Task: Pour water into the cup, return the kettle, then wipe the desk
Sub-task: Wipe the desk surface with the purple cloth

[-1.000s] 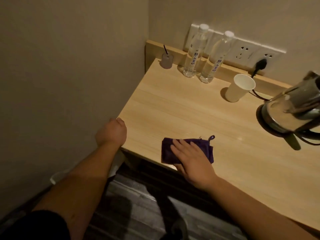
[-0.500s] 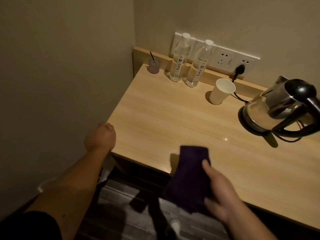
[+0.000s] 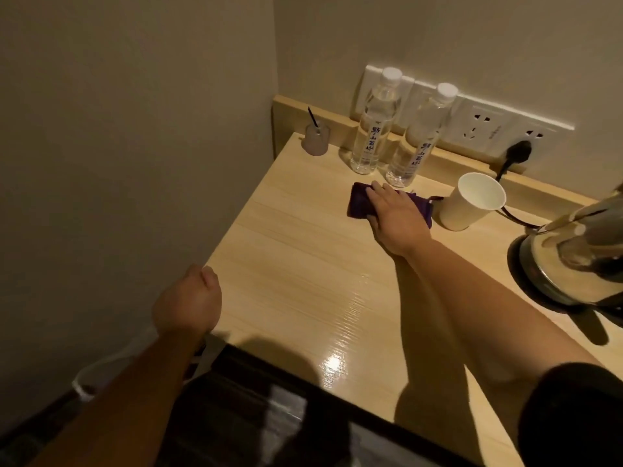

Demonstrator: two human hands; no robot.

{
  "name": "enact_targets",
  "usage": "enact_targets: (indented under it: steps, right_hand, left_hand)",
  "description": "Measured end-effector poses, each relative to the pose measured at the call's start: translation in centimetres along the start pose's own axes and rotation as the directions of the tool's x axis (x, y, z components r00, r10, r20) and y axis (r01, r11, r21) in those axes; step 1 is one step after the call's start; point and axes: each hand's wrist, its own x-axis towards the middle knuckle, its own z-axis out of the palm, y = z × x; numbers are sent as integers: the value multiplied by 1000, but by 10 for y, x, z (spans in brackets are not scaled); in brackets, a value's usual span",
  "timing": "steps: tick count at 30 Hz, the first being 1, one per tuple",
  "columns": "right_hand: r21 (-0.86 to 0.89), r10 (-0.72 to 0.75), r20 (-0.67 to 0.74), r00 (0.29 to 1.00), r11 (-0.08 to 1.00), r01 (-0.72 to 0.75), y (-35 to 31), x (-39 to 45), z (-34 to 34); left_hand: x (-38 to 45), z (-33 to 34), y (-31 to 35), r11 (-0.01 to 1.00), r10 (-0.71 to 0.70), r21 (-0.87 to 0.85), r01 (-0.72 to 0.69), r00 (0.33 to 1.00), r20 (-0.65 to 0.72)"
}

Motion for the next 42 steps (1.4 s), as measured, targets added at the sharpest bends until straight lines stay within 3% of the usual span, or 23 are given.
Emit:
enact_targets:
  steps: [6, 15, 20, 23, 25, 27, 29, 30, 31, 33, 34, 36, 38, 39, 40, 42]
  right_hand:
    - [108, -27, 31, 999, 994, 23, -1, -34, -4]
    - [215, -48, 68, 997, 976, 32, -58, -246, 11]
    - [239, -18, 43, 999, 971, 7, -85, -313, 24]
    - [411, 69, 23, 997, 909, -72, -101, -336, 13]
    - [663, 231, 93, 968, 712, -234, -110, -347, -7]
    - [870, 350, 297, 888, 283, -403, -114, -353, -34]
    - [857, 361, 515, 778, -196, -476, -108, -356, -55]
    - [823, 374, 564, 736, -325, -466, -101, -356, -64]
    - [812, 406, 578, 708, -374, -448, -94, -352, -75]
    - [861, 520, 508, 687, -294, -415, -74, -338, -95]
    - [896, 581, 431, 691, -183, -405, -62, -326, -102]
    - [892, 654, 207, 727, 179, -415, -34, -294, -110]
    - [700, 587, -27, 809, 589, -404, -2, -257, -105]
    - [572, 513, -109, 852, 733, -368, 13, -236, -99]
    - [438, 442, -145, 885, 831, -343, 29, -215, -88]
    - [200, 334, -88, 938, 929, -312, 55, -176, -62]
  left_hand:
    - [1, -2, 1, 1000, -2, 4, 2, 1000, 11]
    - [1, -4, 3, 998, 34, 43, -35, 999, 18]
    - [-8, -16, 12, 999, 37, 29, -39, 997, 64]
    - [-9, -20, 13, 1000, 20, -8, -19, 996, 93]
    - [-9, -19, 12, 998, 45, -38, -42, 995, 88]
    - [-9, -16, 11, 985, 168, 21, -170, 983, 69]
    - [-11, -11, 12, 940, 326, 70, -334, 940, 100]
    - [-11, -8, 13, 917, 379, 76, -391, 916, 132]
    - [-12, -6, 13, 905, 403, 79, -419, 901, 159]
    - [-12, -4, 14, 903, 404, 81, -421, 899, 167]
    - [-11, -3, 14, 904, 404, 80, -419, 901, 157]
    - [-13, -3, 15, 903, 405, 91, -419, 904, 140]
    - [-14, -4, 15, 903, 405, 103, -418, 906, 127]
    - [-14, -4, 17, 905, 402, 98, -415, 907, 128]
    - [-14, -4, 17, 908, 397, 90, -409, 909, 129]
    - [-14, -5, 16, 914, 388, 77, -399, 913, 127]
